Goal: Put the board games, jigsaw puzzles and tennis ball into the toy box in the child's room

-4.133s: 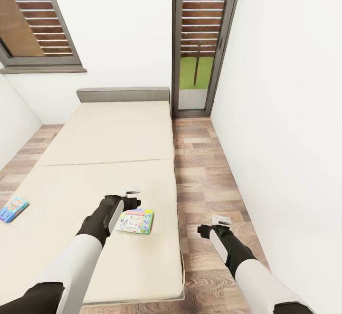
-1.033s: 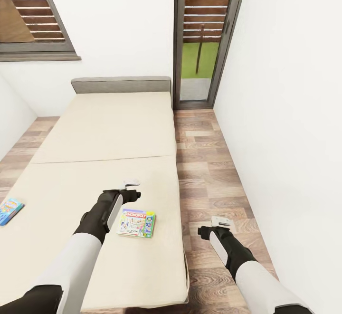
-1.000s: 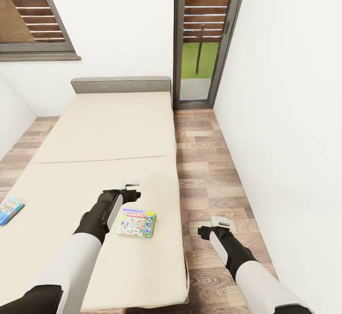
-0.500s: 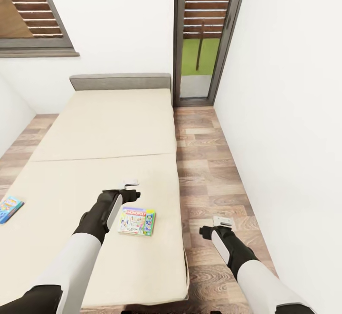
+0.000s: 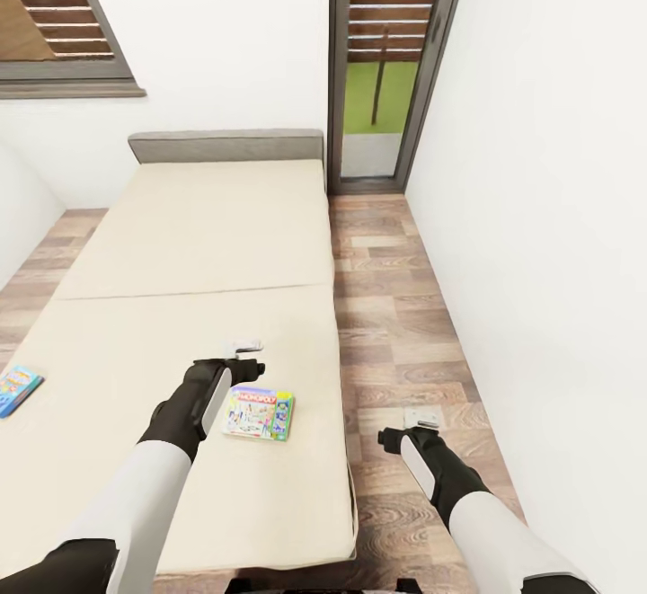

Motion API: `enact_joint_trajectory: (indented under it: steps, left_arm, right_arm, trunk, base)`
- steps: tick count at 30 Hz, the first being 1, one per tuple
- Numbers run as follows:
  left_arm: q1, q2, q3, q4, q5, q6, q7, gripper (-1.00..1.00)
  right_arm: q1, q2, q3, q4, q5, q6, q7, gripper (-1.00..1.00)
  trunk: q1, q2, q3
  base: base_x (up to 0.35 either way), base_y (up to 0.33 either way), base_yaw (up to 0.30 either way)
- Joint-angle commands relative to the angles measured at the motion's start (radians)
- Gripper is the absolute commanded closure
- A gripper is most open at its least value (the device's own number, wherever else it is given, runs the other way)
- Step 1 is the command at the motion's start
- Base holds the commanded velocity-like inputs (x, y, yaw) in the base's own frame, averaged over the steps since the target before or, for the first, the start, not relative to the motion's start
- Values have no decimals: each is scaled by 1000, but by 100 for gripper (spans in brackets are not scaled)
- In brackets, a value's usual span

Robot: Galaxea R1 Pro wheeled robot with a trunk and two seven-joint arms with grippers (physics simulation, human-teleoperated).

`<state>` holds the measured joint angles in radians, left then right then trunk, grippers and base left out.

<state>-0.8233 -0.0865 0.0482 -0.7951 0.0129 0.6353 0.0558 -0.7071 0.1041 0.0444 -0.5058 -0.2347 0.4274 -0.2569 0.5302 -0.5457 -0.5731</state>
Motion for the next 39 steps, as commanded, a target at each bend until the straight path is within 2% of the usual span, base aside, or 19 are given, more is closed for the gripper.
enact_joint_trajectory:
  steps: [1,13,24,35,39]
  left_arm:
    - [0,-1,3,-1,2,5,3,-100]
    - [0,-1,3,-1,3,4,0,-100]
    - [-4,0,17,-1,3,21,4,-100]
    - [-61,2,17,11,3,22,8,-100]
    - [-78,1,19,23,3,15,8,-100]
  right_arm:
    - [0,0,5,-2,-9,7,-8,-100]
    - [0,2,6,-2,-9,13,-9,-100]
    - [0,1,6,-3,-9,14,-8,-100]
    - [0,0,9,-9,-7,14,-8,-100]
    - [6,-2,7,-63,-9,17,-8,-100]
  trunk:
    - [0,-1,-3]
    - [0,-1,-22]
    - [0,-1,-40]
    - [0,-1,-58]
    - [0,-1,-65]
  base:
    - [0,0,0]
    - [0,0,0]
    - [0,0,0]
    - [0,0,0]
    - [0,0,0]
